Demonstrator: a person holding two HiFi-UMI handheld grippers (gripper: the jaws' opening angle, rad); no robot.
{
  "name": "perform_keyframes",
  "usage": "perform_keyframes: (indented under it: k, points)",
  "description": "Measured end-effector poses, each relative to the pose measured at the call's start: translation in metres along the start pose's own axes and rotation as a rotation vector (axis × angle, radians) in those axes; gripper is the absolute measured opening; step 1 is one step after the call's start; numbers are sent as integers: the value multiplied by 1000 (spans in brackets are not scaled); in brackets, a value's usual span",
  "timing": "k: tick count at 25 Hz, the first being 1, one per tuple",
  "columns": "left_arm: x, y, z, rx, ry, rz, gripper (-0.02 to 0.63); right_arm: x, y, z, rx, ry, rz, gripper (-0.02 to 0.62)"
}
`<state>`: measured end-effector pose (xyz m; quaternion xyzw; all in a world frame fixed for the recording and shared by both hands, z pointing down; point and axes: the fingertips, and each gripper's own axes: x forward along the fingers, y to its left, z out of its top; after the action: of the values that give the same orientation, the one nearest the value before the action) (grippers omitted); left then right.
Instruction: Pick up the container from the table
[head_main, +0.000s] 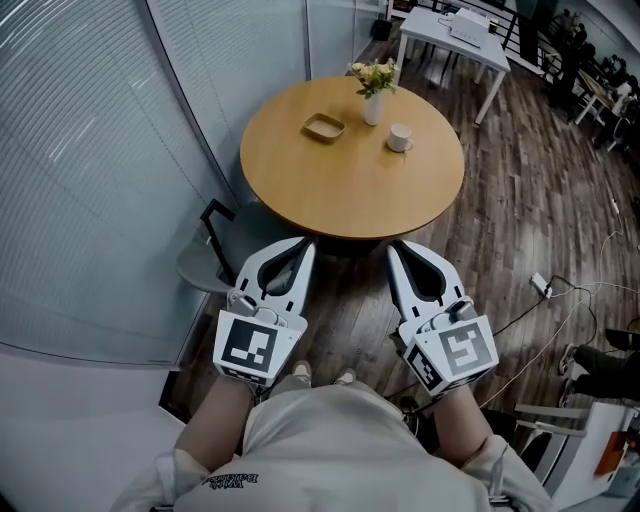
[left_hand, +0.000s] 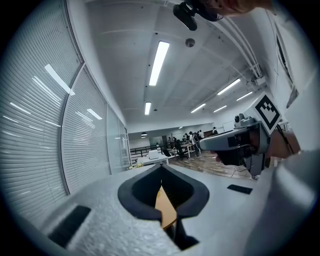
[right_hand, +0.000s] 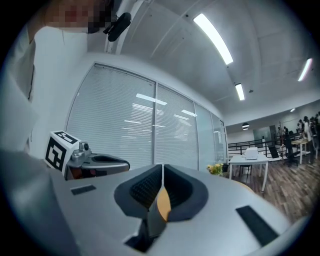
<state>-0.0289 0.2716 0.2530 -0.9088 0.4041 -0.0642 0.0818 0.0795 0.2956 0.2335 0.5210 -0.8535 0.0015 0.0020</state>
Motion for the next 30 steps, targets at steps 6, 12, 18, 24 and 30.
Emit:
perform_keyframes:
  k: [6,12,18,24,30]
  points:
    - [11,-7,0,14,3,26,20,-4,-23,0,-35,17,6,34]
    - [20,-24,5,1,0,36,20,-20,-39,0,-36,4,5,34]
    - [26,-31,-2,11,9,32,20,-25,-53,-10,-24,11,-3,34]
    - [29,-23,-3,7,7,46,20,-21,-54,-10,-16,10,-4,34]
    - [39,-19,-7,-7,1,43,20,-12,-62,-14,-21,12,-13,34]
